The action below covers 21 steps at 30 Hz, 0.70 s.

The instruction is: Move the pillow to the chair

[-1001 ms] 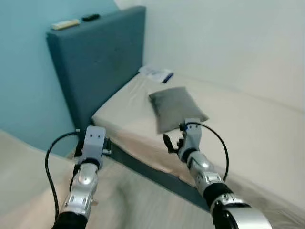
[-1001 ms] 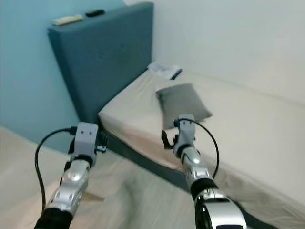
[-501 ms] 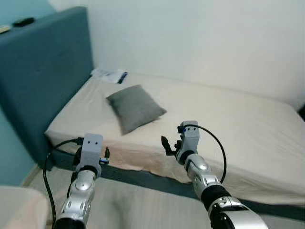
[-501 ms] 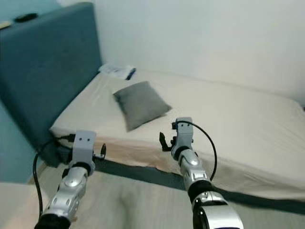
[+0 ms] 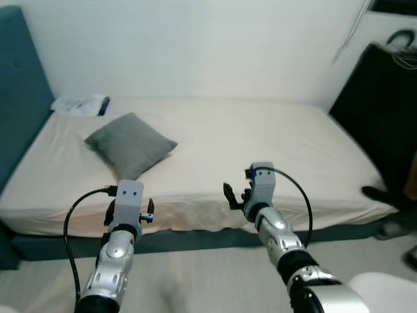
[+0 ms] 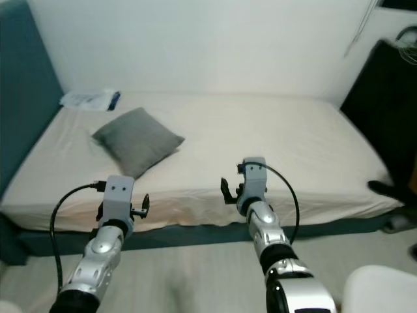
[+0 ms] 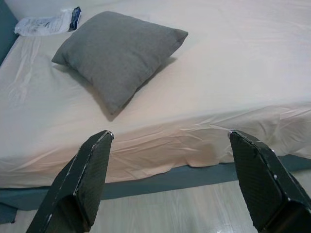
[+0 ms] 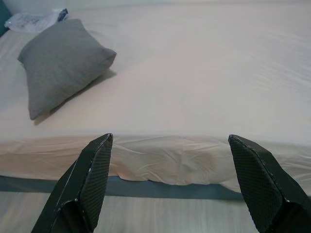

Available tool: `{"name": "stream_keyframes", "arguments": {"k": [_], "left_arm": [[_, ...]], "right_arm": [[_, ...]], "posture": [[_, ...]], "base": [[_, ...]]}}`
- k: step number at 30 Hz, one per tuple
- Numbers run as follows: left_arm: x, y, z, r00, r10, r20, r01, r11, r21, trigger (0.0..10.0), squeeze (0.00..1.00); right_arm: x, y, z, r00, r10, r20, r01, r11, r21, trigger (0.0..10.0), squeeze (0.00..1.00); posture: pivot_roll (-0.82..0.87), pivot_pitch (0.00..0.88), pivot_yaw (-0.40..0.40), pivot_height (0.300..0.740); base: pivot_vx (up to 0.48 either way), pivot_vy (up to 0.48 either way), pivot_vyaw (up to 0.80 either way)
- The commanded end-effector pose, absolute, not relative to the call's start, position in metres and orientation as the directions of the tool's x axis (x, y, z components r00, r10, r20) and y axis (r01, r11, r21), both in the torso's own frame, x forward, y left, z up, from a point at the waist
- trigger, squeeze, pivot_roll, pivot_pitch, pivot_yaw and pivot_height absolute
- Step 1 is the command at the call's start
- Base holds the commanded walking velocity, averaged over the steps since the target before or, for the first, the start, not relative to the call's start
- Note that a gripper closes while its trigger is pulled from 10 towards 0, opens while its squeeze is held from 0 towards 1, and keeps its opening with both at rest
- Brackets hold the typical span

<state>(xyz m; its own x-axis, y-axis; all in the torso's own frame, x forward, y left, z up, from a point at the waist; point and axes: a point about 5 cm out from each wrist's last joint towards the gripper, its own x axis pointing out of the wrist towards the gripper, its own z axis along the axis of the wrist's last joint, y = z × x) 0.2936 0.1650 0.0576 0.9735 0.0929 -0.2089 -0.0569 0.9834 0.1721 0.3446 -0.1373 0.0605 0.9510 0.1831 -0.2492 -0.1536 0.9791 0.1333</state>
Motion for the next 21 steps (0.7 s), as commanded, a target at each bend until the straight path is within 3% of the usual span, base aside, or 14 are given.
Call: {"name": "stream_keyframes", "arguments": {"k": [1,6,9,21], "left_arm": [[0.2929,0.1641,0.0567,0.973,0.092,-0.212,-0.059,0.986,0.158,10.0,0.0],[0.2938,0.1629,0.0613,0.982,0.068,-0.179,-0.049,0.993,0.11,10.0,0.03],[0.2939,0.1618,0.0631,0.984,0.055,-0.17,-0.037,0.994,0.103,10.0,0.08],[0.2935,0.1605,0.0645,0.985,0.053,-0.162,-0.038,0.995,0.095,10.0,0.09]], "right_arm": [[0.3448,-0.1361,0.0607,0.952,0.18,-0.248,-0.147,0.978,0.147,10.0,0.0],[0.3449,-0.1372,0.0612,0.953,0.178,-0.244,-0.145,0.979,0.146,10.0,0.0],[0.345,-0.1376,0.0614,0.954,0.178,-0.242,-0.145,0.978,0.149,10.0,0.0],[0.3444,-0.1378,0.0611,0.954,0.18,-0.24,-0.148,0.978,0.146,10.0,0.0]], "posture": [[0.01,0.0,-0.094,0.74],[0.01,0.0,-0.086,0.74],[0.01,0.0,-0.085,0.74],[0.01,0.0,-0.087,0.74]], "base": [[0.0,0.0,0.0],[0.111,0.0,0.0],[0.385,0.0,0.0],[0.428,0.0,0.0]]}}
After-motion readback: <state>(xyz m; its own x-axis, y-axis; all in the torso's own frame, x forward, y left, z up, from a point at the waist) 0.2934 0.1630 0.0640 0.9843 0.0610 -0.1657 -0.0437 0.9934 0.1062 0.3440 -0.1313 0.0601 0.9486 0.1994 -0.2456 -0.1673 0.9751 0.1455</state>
